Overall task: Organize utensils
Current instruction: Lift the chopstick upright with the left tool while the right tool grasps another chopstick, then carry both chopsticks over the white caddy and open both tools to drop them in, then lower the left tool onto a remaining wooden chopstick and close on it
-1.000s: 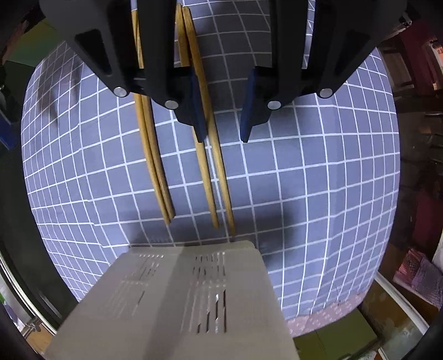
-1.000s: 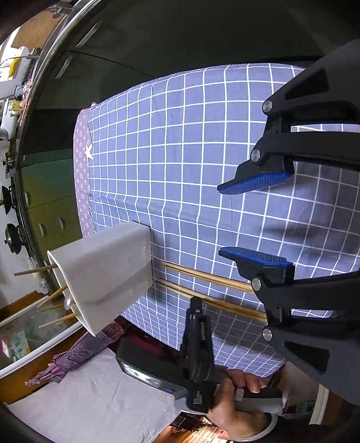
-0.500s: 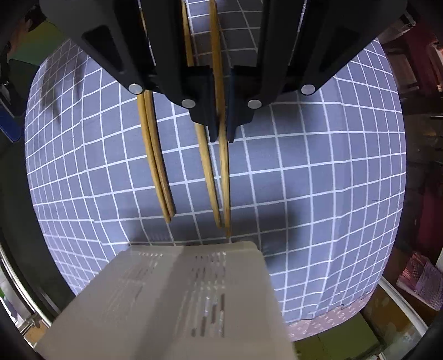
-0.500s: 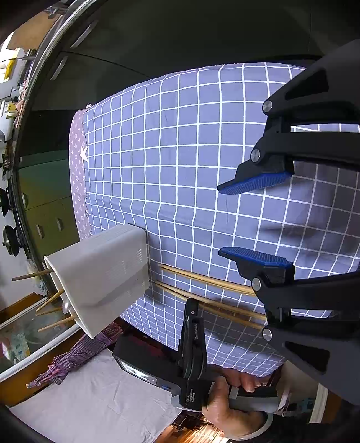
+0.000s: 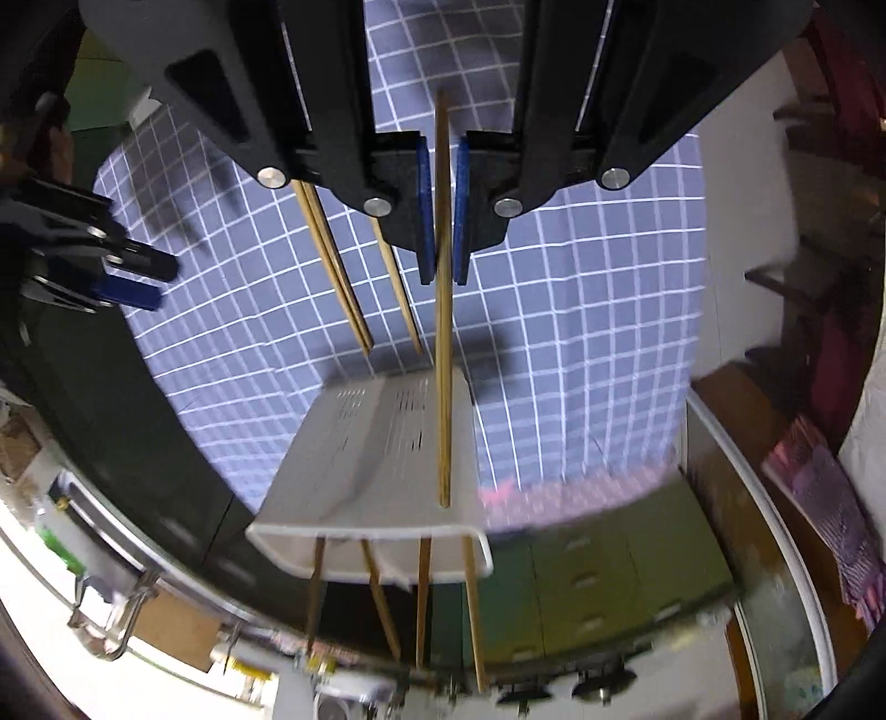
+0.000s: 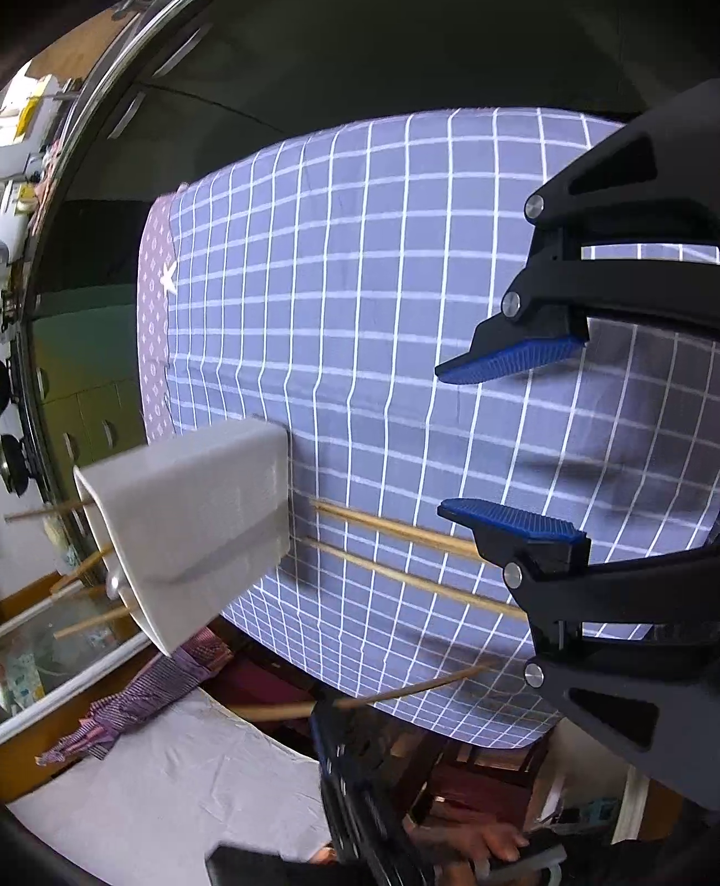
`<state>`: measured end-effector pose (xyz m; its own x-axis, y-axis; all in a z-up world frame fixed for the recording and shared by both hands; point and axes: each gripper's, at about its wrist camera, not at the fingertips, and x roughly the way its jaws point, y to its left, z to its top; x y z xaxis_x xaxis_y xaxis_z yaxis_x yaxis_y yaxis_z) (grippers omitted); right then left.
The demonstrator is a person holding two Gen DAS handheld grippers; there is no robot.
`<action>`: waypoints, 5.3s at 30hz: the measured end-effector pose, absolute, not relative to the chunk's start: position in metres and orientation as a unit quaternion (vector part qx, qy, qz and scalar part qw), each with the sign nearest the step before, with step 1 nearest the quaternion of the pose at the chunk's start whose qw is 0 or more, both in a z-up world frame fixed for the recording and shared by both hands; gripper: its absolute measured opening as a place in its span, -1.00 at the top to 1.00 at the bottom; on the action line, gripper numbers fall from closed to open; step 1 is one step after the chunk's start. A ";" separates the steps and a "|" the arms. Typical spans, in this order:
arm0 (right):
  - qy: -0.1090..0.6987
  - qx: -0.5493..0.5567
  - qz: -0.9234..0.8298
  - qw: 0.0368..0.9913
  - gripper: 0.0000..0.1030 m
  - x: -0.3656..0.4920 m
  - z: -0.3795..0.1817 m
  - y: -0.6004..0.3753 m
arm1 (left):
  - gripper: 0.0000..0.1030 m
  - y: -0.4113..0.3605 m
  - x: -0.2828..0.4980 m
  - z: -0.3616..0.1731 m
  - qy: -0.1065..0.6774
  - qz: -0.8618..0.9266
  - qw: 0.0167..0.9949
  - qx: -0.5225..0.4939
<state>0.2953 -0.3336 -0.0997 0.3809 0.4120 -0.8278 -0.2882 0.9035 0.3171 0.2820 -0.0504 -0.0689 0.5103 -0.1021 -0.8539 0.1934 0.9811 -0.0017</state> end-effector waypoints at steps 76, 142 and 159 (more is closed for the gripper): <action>0.392 0.010 0.216 0.894 0.86 0.244 -0.020 -0.301 | 0.87 -0.032 0.232 -0.051 0.444 -0.104 0.888 0.060; 0.246 0.068 0.189 0.948 0.86 0.355 0.135 -0.301 | 0.35 -0.006 0.252 0.060 0.342 -0.110 0.933 0.019; 0.315 0.018 0.183 0.931 0.73 0.361 0.079 -0.282 | 0.31 -0.025 0.263 -0.011 0.444 -0.117 0.888 0.032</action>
